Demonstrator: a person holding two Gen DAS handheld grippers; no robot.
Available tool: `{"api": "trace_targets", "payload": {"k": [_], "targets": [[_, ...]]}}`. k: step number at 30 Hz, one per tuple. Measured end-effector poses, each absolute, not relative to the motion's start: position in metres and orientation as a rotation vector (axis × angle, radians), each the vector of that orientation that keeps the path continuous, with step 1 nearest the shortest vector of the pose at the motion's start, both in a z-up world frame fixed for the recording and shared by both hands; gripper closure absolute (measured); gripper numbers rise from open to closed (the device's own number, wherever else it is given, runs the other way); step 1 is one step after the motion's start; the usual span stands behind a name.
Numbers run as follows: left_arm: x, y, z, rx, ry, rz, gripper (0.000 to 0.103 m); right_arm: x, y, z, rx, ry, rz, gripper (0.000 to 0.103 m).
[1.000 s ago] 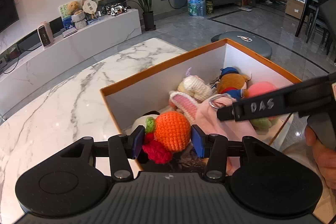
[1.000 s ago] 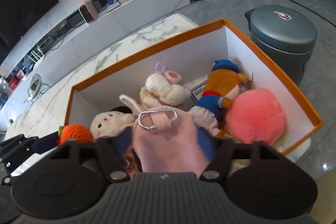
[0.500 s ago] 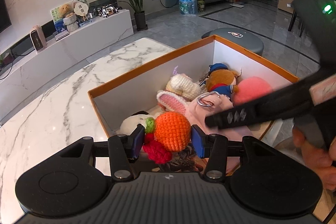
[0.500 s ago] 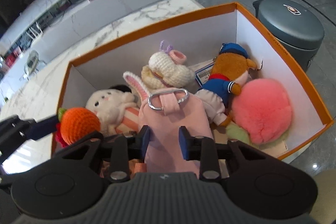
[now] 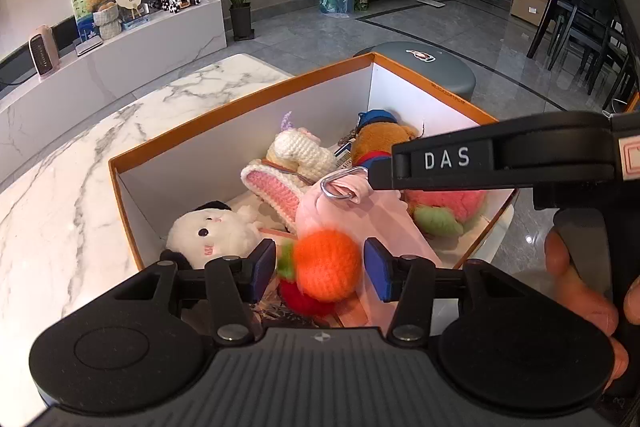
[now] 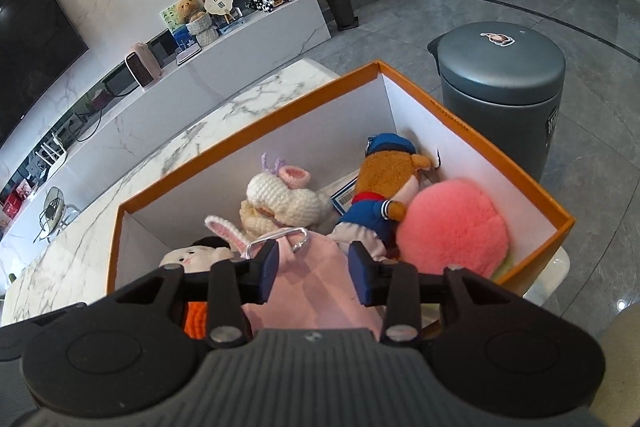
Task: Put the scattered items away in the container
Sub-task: 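Open the left gripper releasing the fruit while the right gripper releases the pouch, then raise both grippers away from the orange box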
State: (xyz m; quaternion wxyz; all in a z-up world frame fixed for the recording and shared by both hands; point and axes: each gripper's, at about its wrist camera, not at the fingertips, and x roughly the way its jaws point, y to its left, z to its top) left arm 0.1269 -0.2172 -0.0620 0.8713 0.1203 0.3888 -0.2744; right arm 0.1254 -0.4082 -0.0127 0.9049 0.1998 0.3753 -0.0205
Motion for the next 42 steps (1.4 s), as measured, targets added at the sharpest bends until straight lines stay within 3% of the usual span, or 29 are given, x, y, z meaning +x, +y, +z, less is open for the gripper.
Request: {"api": "trace_targets", "payload": {"k": [3, 16, 33, 42], "targets": [[0.126, -0.217, -0.063, 0.244, 0.815, -0.572, 0.036, 0.125, -0.409, -0.013, 0.413, 0.774, -0.04, 0.061], [0.121, -0.207, -0.045, 0.203, 0.745, -0.543, 0.031, 0.125, -0.406, -0.012, 0.389, 0.775, -0.045, 0.057], [0.1, -0.172, -0.008, 0.166, 0.671, -0.437, 0.031, 0.122, -0.4, -0.004, 0.321, 0.794, -0.177, 0.036], [0.087, -0.146, 0.005, 0.115, 0.652, -0.378, 0.03, 0.099, -0.379, 0.028, 0.281, 0.789, -0.171, 0.035]]}}
